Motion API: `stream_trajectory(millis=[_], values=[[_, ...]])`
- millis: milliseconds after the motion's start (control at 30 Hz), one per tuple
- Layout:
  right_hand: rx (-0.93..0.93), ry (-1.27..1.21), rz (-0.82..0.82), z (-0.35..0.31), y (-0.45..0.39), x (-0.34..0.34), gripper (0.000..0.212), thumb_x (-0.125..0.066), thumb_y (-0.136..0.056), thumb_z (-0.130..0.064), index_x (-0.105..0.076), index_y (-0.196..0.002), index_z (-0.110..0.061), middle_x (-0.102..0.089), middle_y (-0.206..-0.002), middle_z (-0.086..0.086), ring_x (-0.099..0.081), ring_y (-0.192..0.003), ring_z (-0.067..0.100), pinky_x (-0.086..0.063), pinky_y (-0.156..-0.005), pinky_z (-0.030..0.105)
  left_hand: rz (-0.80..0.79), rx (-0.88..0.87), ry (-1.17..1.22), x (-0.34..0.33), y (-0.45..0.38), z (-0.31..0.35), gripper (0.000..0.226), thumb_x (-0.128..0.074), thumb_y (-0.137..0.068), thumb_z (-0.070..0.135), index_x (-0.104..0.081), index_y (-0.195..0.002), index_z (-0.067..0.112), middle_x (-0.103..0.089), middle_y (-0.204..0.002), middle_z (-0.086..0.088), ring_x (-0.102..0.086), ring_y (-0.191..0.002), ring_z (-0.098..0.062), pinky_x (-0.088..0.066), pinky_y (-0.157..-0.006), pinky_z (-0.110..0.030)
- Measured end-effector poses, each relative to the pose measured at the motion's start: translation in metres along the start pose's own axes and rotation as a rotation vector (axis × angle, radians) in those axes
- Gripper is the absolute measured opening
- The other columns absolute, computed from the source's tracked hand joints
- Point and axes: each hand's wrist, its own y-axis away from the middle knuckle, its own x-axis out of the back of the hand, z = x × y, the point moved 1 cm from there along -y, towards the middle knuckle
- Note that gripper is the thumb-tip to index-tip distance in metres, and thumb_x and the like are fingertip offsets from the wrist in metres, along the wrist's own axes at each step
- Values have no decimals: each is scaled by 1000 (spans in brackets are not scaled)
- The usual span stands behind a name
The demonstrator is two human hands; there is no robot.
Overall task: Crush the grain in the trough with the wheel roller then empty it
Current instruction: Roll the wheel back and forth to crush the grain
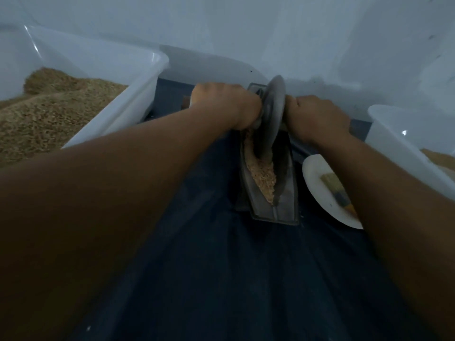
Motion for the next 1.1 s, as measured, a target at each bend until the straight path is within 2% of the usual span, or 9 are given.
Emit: stream_trajectory(millis=[67, 200, 267, 367, 600, 767, 833, 967, 1100], values=[[9, 15, 5, -1, -12, 0, 51, -20, -95, -55, -60, -87, -24, -49, -88, 4, -41, -69, 24, -25, -57, 30, -38, 33, 50, 0, -9, -2, 33, -42, -87, 42, -63, -101, 21, -61, -127, -8, -56, -104, -34, -32, -76, -42], [20, 72, -18, -4, -35, 1, 54, -19, -85, -56, -63, -93, -26, -53, -95, 6, -43, -77, 26, -28, -60, 32, -50, 106, 139, -5, -25, -8, 54, -29, -90, 49, -59, -125, 22, -55, -138, -9, -52, -120, -34, -31, -82, -42], [6, 94, -62, -5, -45, 1, 60, -19, -81, -55, -65, -103, -26, -60, -111, 10, -44, -82, 27, -30, -66, 35, -63, 123, 157, -5, -32, -9, 58, -26, -87, 51, -58, -127, 23, -54, -139, -8, -52, -121, -33, -30, -82, -42], [6, 138, -134, -3, -52, -1, 68, -19, -77, -55, -63, -119, -24, -59, -127, 13, -51, -91, 32, -32, -70, 39, -56, 91, 135, -2, -33, -7, 47, -28, -85, 48, -60, -113, 28, -57, -134, -7, -54, -111, -31, -30, -79, -41], [54, 100, -158, 5, -30, -3, 52, -22, -97, -46, -57, -125, -20, -59, -125, 16, -43, -84, 27, -33, -68, 39, 53, 28, 49, -3, -14, -1, 34, -37, -89, 42, -64, -99, 24, -63, -121, -7, -57, -100, -32, -33, -75, -42], [12, -1, -97, 9, 3, 0, 55, -18, -101, -49, -59, -116, -17, -60, -121, 17, -48, -88, 31, -32, -72, 40, 142, -63, -64, 1, 5, 9, 28, -35, -93, 34, -56, -80, 20, -64, -116, -8, -59, -100, -35, -35, -72, -42], [7, -22, -74, 10, 17, 0, 54, -17, -101, -50, -60, -112, -19, -61, -120, 16, -52, -90, 33, -31, -72, 39, 164, -63, -59, 2, 14, 12, 31, -36, -94, 33, -40, -66, 20, -65, -108, -8, -59, -94, -36, -40, -71, -43], [51, -1, 7, 4, 40, 6, 56, -17, -99, -50, -62, -93, -16, -59, -92, 12, -42, -71, 24, -32, -62, 33, 188, -24, -18, -1, 36, 11, 34, -34, -97, 31, -32, -64, 21, -46, -71, -1, -50, -77, -31, -40, -69, -44], [22, -2, 90, -4, 53, 14, 59, -19, -97, -55, -61, -76, -20, -49, -75, 5, -44, -68, 25, -30, -62, 33, 169, 16, 26, -4, 54, 6, 36, -28, -101, 34, -33, -66, 23, -34, -65, 0, -44, -72, -28, -36, -66, -43]])
